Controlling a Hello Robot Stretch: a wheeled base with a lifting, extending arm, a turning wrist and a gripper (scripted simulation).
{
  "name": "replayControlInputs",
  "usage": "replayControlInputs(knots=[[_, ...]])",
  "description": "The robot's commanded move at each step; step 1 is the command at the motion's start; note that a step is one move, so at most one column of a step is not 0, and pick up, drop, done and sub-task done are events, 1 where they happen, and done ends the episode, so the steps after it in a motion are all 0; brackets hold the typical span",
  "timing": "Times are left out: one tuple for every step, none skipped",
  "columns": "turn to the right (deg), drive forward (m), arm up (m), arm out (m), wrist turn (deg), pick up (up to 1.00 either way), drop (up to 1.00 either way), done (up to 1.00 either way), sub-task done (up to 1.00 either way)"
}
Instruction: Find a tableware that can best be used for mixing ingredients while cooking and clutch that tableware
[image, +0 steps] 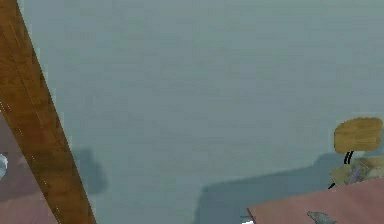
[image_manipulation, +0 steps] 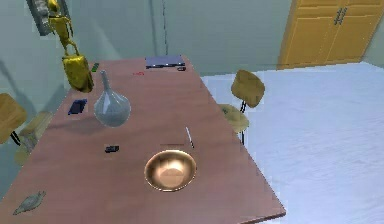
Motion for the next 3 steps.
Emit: replayControlInputs(knots=[[0.0,0.0,0.38,0.0,0.0,0.0,0.0,0.0,0.0],[0.0,0.0,0.0,0.14,0.0,0.0,0.0,0.0,0.0],[0.0,0.0,0.0,0.0,45.0,0.0,0.0,0.0,0.0]])
